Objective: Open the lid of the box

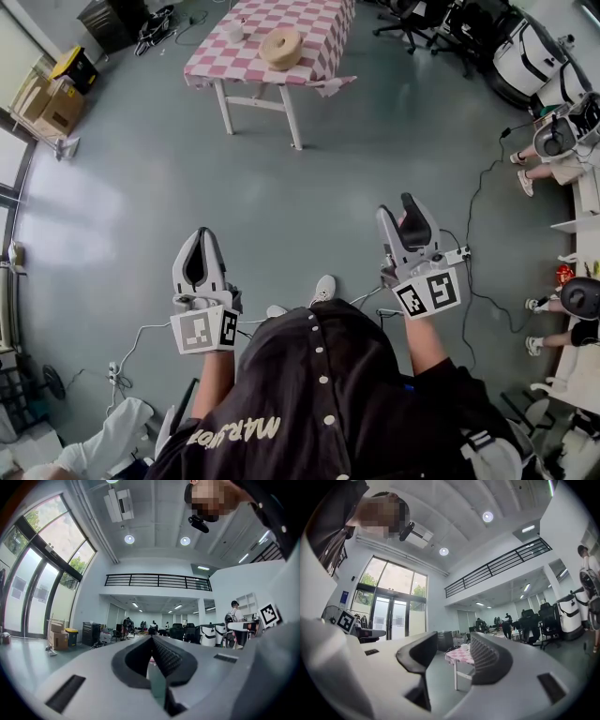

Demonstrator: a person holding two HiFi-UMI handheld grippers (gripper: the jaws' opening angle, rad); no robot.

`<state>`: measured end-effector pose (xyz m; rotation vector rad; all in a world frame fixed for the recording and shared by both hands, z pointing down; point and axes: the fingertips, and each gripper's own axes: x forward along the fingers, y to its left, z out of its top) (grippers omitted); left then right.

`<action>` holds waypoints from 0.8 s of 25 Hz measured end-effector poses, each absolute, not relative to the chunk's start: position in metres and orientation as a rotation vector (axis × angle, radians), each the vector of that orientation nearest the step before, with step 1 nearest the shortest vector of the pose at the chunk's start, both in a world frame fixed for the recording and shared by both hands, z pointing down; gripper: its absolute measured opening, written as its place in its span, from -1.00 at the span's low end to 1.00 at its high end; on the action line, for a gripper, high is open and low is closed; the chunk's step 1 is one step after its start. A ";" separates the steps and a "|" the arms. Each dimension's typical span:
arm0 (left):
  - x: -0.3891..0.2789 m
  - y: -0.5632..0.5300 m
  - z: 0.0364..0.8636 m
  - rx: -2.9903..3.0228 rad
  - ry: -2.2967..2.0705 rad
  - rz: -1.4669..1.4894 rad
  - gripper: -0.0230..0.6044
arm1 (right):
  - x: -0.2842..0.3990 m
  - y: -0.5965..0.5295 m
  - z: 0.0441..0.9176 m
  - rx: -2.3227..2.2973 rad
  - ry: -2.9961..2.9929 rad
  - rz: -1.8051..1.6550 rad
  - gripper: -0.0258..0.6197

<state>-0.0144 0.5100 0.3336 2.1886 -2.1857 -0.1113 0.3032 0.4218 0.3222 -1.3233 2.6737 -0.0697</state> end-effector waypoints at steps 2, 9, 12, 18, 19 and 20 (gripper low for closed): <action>-0.014 0.510 0.334 2.186 -2.187 -0.109 -0.89 | 0.302 0.422 0.323 -1.320 2.686 -0.065 -0.22; -0.010 0.508 0.335 2.184 -2.195 -0.099 -0.89 | 0.302 0.421 0.326 -1.289 2.720 -0.063 -0.04; -0.006 0.506 0.335 2.185 -2.191 -0.095 -0.89 | 0.303 0.420 0.328 -1.284 2.719 -0.063 0.04; 0.005 0.499 0.338 2.179 -2.196 -0.079 -0.89 | 0.307 0.416 0.329 -1.224 2.736 -0.016 0.22; 0.007 0.497 0.338 2.176 -2.198 -0.076 -0.89 | 0.307 0.413 0.330 -1.220 2.743 -0.015 0.24; 0.009 0.495 0.339 2.173 -2.200 -0.074 -0.89 | 0.308 0.410 0.332 -1.218 2.750 -0.014 0.26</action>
